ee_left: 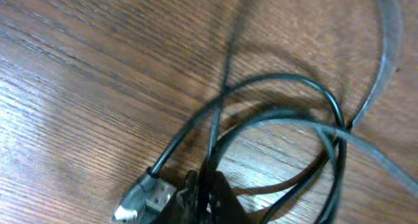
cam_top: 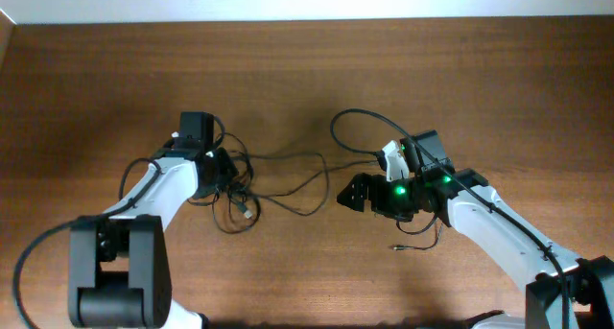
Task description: Untangle cables
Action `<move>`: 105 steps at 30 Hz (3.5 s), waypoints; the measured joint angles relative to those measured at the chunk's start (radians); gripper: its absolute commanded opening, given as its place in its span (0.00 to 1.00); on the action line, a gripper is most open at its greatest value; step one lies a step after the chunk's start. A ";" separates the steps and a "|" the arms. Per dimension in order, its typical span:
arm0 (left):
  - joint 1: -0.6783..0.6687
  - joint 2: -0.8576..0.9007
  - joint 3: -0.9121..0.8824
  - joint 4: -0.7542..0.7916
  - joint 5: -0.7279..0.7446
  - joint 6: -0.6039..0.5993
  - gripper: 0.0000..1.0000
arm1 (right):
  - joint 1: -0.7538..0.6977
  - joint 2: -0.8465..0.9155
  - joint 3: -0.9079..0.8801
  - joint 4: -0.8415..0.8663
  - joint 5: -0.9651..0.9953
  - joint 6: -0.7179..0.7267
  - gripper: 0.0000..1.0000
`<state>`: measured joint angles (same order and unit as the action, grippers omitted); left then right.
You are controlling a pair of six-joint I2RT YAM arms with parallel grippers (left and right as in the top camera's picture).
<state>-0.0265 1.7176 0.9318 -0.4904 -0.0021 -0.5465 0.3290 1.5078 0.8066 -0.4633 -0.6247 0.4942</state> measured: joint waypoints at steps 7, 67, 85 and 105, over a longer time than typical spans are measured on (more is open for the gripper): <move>0.000 -0.031 0.102 -0.157 0.024 0.045 0.00 | 0.000 0.000 0.000 -0.027 -0.012 -0.001 0.99; -0.062 -0.337 0.226 -0.294 0.895 0.392 0.00 | 0.111 -0.037 -0.002 0.371 0.066 0.130 0.71; -0.062 -0.338 0.226 -0.325 0.818 0.460 0.00 | 0.111 -0.035 -0.002 0.411 0.061 0.502 0.96; -0.127 -0.338 0.226 -0.223 0.702 0.359 0.00 | 0.111 -0.033 0.000 0.231 0.328 0.649 0.04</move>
<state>-0.1539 1.3800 1.1576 -0.7132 0.6998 -0.1871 0.4404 1.4746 0.8070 -0.2321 -0.2962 1.1431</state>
